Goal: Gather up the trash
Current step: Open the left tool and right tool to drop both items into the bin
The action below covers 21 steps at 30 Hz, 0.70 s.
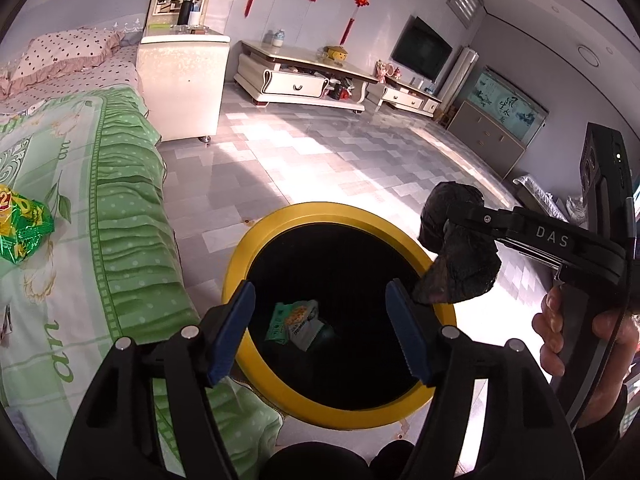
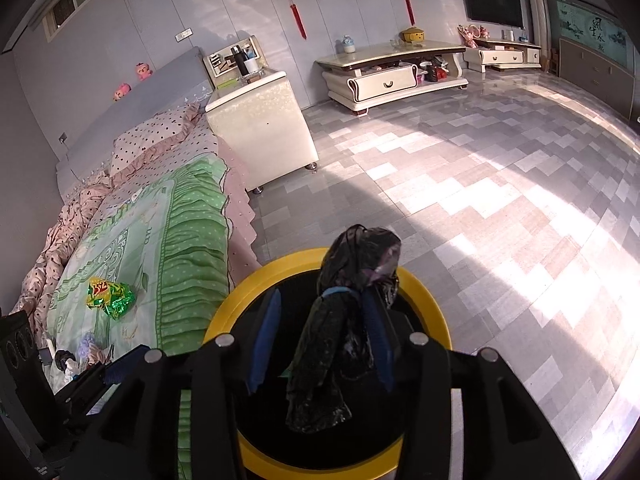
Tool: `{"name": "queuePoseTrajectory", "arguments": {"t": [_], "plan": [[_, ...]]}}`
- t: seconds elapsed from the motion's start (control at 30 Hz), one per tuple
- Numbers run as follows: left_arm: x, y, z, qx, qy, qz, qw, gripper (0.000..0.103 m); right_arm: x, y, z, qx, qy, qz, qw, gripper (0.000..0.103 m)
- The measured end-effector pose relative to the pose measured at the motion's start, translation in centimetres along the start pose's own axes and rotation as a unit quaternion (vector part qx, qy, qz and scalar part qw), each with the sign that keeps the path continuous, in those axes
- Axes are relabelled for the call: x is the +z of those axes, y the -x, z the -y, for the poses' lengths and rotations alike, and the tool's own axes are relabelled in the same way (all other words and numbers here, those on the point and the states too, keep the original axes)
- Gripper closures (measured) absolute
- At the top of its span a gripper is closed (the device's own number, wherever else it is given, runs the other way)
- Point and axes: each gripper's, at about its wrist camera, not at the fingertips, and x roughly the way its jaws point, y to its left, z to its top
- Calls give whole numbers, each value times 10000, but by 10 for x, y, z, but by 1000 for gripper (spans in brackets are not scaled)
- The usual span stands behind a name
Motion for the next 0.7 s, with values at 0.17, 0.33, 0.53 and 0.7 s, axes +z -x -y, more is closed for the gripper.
{"name": "queuePoseTrajectory", "arguments": {"t": [0.17, 0.33, 0.53, 0.7], "plan": [[1, 15, -11, 212, -18, 153, 9997, 26, -3, 6, -3, -71, -28, 81, 9999, 50], [3, 34, -26, 428, -16, 304, 9986, 21, -7, 11, -15, -27, 28, 152, 9999, 48], [1, 61, -48, 643, 113, 523, 9965, 15, -10, 18, -39, 170, 213, 229, 9994, 44], [1, 89, -73, 963, 180, 738, 9924, 12, -10, 24, -65, 376, 401, 316, 9980, 39]]}}
